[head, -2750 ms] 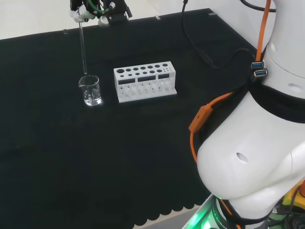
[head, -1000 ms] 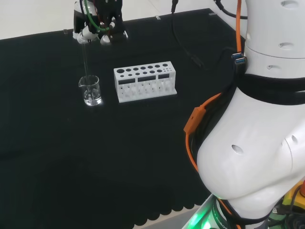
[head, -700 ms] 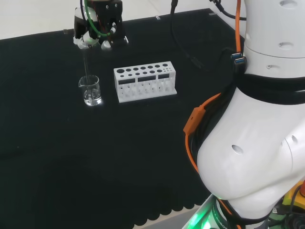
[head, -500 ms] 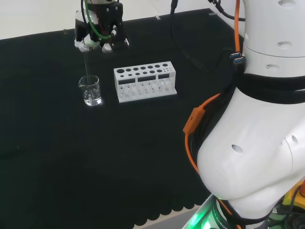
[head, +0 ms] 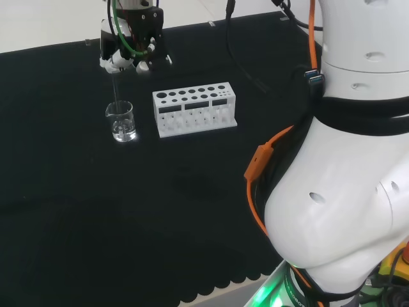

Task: Stir in the beaker to the left of the white test tube rack with the glass rod.

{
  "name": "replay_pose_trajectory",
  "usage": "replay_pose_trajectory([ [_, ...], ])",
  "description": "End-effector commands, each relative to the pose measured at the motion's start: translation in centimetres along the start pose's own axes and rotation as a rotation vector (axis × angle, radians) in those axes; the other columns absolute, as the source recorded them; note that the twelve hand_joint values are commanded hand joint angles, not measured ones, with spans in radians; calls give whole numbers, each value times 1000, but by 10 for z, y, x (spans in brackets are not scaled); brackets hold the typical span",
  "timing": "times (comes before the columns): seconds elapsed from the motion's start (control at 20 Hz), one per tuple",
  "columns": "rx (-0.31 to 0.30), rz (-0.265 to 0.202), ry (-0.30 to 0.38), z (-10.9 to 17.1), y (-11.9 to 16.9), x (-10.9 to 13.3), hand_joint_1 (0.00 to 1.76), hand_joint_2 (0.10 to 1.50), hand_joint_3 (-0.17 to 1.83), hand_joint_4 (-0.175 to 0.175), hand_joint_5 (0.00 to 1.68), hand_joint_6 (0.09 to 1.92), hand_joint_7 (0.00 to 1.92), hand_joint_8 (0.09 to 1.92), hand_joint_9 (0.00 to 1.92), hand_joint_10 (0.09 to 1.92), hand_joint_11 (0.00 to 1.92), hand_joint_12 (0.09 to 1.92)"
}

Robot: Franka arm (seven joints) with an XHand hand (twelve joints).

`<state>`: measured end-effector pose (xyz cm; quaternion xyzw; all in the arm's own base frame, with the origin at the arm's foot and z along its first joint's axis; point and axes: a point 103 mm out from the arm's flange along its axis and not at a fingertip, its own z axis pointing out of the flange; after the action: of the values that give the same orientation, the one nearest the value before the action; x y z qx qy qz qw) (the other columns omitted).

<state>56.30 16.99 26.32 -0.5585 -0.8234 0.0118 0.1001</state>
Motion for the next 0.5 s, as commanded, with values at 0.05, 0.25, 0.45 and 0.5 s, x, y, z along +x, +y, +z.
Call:
replay_pose_trajectory([
  [0.05,1,6,35,-2,13,-5,1429,1066,-175,-175,1327,87,1189,776,1371,741,1541,574],
  [0.25,-7,14,31,-6,17,-15,1429,1066,-175,-175,1327,87,1190,774,1371,742,1541,576],
  [0.45,3,30,25,-8,15,-31,1429,1066,-175,-175,1328,87,1190,773,1371,742,1540,578],
  [0.5,5,28,16,-8,14,-34,1429,1066,-175,-175,1328,87,1190,773,1370,742,1540,578],
])
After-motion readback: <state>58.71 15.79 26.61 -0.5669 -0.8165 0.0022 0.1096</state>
